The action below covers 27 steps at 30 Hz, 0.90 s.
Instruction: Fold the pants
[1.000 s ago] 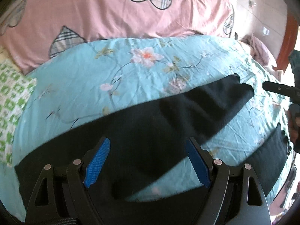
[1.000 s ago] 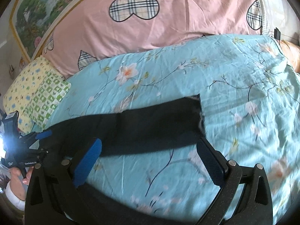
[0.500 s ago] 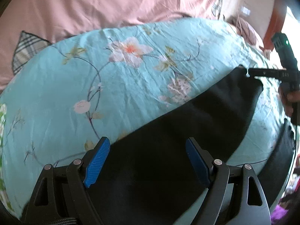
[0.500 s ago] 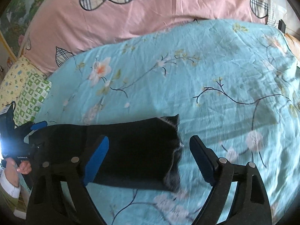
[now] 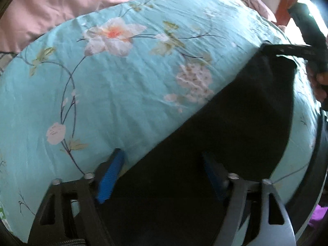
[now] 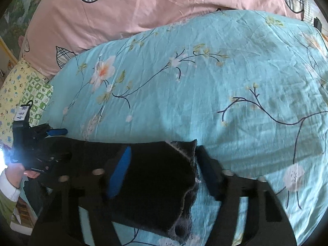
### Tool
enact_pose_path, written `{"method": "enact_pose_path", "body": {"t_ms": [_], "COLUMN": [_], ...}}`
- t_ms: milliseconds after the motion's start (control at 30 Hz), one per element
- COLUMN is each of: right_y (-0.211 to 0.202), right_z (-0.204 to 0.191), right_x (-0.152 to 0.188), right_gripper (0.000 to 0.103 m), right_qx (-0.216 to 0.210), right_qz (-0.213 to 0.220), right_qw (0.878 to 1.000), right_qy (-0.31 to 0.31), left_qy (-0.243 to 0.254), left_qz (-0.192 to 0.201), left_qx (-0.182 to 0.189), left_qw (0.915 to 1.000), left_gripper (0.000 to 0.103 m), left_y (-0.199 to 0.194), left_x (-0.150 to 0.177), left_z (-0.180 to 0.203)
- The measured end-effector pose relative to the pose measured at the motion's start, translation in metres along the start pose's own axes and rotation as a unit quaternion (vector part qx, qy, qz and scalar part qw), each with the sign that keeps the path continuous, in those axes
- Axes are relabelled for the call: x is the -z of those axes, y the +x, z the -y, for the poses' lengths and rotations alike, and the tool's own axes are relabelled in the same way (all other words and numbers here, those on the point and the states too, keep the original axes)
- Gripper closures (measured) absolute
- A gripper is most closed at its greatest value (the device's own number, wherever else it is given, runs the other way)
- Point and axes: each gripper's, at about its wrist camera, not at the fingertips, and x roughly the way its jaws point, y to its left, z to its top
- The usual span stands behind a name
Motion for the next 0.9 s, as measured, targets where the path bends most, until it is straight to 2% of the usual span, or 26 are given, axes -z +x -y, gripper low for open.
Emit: {"method": "enact_pose_path", "body": {"t_ms": [33, 67, 133, 167, 467, 700, 900], "right_y": [0.000, -0.001, -0.004, -0.006, -0.050, -0.090, -0.108], "right_z": [0.001, 0.002, 0.006, 0.007, -0.001, -0.007, -0.006], "right_x": [0.000, 0.000, 0.001, 0.002, 0.020, 0.056, 0.093], "right_gripper": [0.062, 0.076, 0.087, 0.088, 0.092, 0.092, 0.092], "right_qx": [0.003, 0.005, -0.009, -0.013, -0.031, -0.057, -0.060], "right_qz": [0.001, 0.002, 0.008, 0.012, 0.058, 0.091, 0.092], "right_qw": [1.000, 1.000, 1.000, 1.000, 0.998, 0.994, 0.993], "right_qy": [0.000, 0.001, 0.010, 0.013, -0.002, -0.031, -0.050], "left_qy": [0.004, 0.008, 0.016, 0.017, 0.014, 0.011, -0.001], "left_qz": [-0.001, -0.002, -0.001, 0.001, 0.046, 0.065, 0.075], "left_qx": [0.007, 0.014, 0.011, 0.012, 0.017, 0.026, 0.041], "left_qw": [1.0000, 0.9999, 0.9998, 0.9998, 0.9987, 0.9975, 0.9963], "left_gripper": [0.054, 0.063, 0.091, 0.095, 0.099, 0.100, 0.100], "left_y": [-0.001, -0.003, -0.009, -0.013, -0.077, -0.115, -0.131], "left_x": [0.000, 0.000, 0.001, 0.002, 0.027, 0.060, 0.093], "left_z": [0.002, 0.005, 0.010, 0.013, 0.044, 0.079, 0.113]}}
